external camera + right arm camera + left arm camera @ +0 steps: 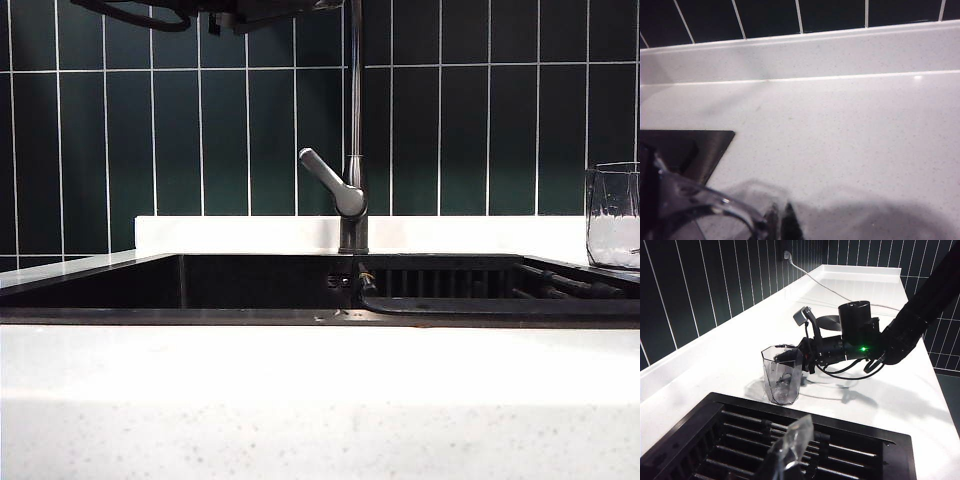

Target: Pick up the mug next to the sink, go to the faucet to get some water, pour the water into the sink, and finally put the mug back to its place.

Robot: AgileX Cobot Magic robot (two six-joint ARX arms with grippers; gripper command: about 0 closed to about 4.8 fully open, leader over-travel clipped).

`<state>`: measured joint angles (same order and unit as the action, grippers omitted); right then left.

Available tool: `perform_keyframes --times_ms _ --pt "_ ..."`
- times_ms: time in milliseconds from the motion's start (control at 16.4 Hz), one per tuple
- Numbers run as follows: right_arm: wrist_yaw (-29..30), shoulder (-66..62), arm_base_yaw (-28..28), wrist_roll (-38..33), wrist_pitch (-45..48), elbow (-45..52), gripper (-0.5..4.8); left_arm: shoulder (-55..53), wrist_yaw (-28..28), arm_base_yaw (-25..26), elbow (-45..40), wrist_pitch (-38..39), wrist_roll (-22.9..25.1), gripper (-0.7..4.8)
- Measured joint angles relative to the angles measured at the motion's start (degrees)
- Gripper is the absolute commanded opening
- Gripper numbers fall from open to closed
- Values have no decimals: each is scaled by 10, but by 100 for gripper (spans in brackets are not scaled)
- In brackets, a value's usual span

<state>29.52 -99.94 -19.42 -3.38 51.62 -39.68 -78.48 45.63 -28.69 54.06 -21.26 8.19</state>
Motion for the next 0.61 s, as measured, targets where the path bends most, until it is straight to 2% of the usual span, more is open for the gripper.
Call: perform_keyframes --times_ms 304,426,608 --pt "-13 0 0 3 0 0 3 0 0 0 0 0 1 -6" --pt "-14 0 0 4 0 0 33 0 0 0 0 0 4 -6" --pt "-24 0 0 4 -1 0 33 0 0 0 0 0 5 -6"
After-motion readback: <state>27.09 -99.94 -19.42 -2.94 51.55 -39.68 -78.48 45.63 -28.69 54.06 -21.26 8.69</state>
